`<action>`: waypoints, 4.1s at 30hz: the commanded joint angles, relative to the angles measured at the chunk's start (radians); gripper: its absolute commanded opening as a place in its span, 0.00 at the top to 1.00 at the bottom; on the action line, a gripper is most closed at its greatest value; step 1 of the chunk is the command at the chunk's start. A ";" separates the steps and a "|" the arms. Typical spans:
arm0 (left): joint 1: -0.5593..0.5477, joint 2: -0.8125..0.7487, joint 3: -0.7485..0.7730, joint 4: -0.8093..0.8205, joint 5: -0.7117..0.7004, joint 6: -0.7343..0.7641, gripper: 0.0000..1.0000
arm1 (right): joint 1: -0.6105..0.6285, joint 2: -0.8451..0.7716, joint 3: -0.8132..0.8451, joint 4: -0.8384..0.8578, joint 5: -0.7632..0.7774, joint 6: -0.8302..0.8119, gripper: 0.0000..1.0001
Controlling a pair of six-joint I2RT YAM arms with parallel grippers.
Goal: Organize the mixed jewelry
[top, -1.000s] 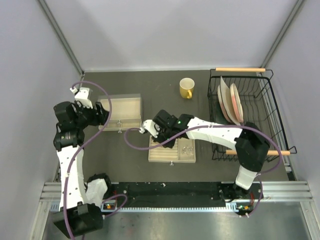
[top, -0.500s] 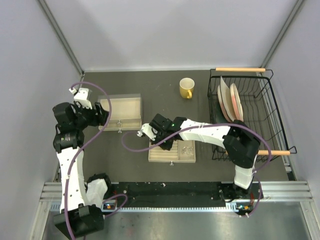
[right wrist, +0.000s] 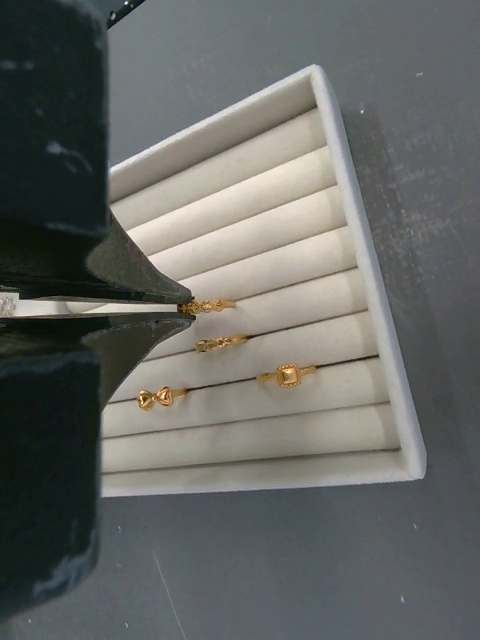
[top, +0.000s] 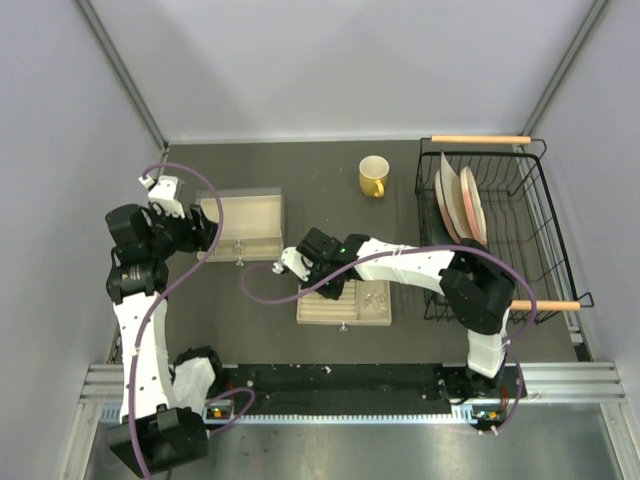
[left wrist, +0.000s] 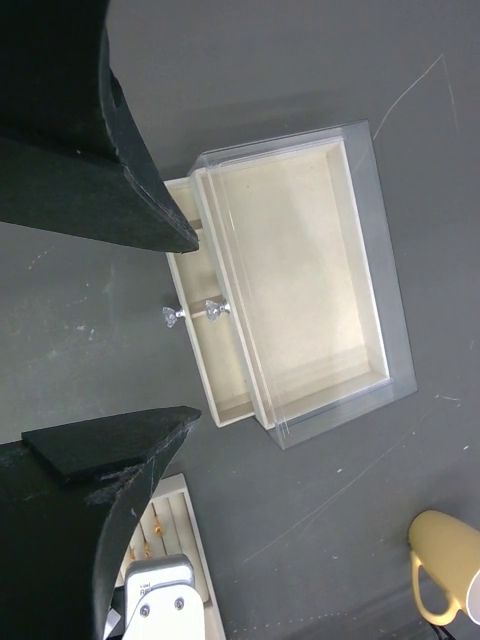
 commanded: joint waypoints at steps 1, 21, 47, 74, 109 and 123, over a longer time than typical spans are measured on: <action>0.010 0.001 -0.007 0.036 0.030 0.015 0.32 | 0.011 0.011 0.048 0.023 0.014 -0.020 1.00; 0.014 -0.003 -0.011 0.027 0.061 0.007 0.32 | 0.012 0.040 -0.003 0.048 0.025 -0.031 1.00; 0.018 0.007 0.047 -0.007 0.056 0.003 0.32 | 0.012 -0.199 0.032 -0.052 0.164 -0.050 0.48; 0.030 0.065 0.033 0.004 -0.031 -0.079 0.32 | 0.012 -0.492 -0.474 0.026 0.052 -0.083 0.45; 0.056 0.117 -0.005 0.067 -0.016 -0.037 0.33 | 0.054 -0.244 -0.385 0.129 0.127 -0.045 0.47; 0.076 0.189 0.027 0.139 -0.099 -0.036 0.33 | 0.074 -0.216 -0.333 0.089 0.177 -0.050 0.99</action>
